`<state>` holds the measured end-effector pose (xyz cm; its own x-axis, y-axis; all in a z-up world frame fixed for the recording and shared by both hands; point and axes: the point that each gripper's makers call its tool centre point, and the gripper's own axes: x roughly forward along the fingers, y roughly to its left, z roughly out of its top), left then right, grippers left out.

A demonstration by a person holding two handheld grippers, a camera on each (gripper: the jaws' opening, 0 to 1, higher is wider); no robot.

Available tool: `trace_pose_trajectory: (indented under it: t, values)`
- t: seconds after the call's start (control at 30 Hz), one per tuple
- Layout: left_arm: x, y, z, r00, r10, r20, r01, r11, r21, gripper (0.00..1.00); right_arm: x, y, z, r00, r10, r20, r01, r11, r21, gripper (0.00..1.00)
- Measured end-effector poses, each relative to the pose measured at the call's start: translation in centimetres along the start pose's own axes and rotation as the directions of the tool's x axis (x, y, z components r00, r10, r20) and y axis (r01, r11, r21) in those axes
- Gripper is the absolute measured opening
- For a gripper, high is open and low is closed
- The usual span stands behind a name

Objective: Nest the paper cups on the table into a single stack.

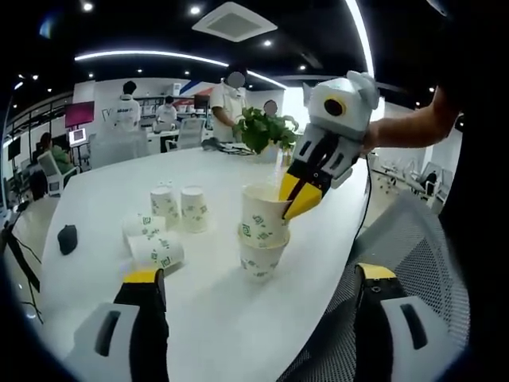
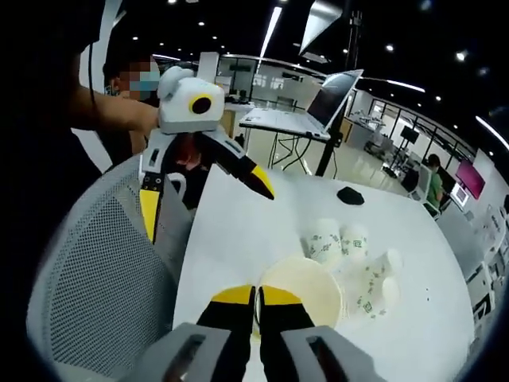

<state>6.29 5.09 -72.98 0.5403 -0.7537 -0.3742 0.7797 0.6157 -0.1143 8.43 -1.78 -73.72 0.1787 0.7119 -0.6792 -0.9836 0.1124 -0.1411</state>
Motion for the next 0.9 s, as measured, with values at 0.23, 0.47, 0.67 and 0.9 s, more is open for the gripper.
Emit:
trace_pose_trajectory:
  t: [0.23, 0.47, 0.67, 0.9]
  values:
    - [0.0, -0.1, -0.1, 1.000, -0.003, -0.005, 0.003, 1.000, 0.002, 0.97, 0.9, 0.0, -1.0, 1.000, 0.013, -0.014, -0.012, 1.000, 0.023, 0.00]
    - [-0.1, -0.1, -0.2, 1.000, -0.002, -0.011, 0.002, 1.000, 0.004, 0.96, 1.5, 0.2, -1.5, 0.999, 0.025, -0.023, -0.024, 0.999, 0.037, 0.00]
    - [-0.2, -0.1, -0.3, 1.000, -0.001, -0.013, 0.001, 1.000, 0.003, 0.96, 1.9, 0.4, -1.9, 0.999, 0.034, -0.029, -0.032, 0.998, 0.053, 0.00]
    - [-0.1, -0.1, -0.3, 1.000, -0.001, -0.015, 0.002, 1.000, 0.006, 0.96, 2.4, 0.6, -2.4, 0.998, 0.048, -0.039, -0.046, 0.996, 0.072, 0.00]
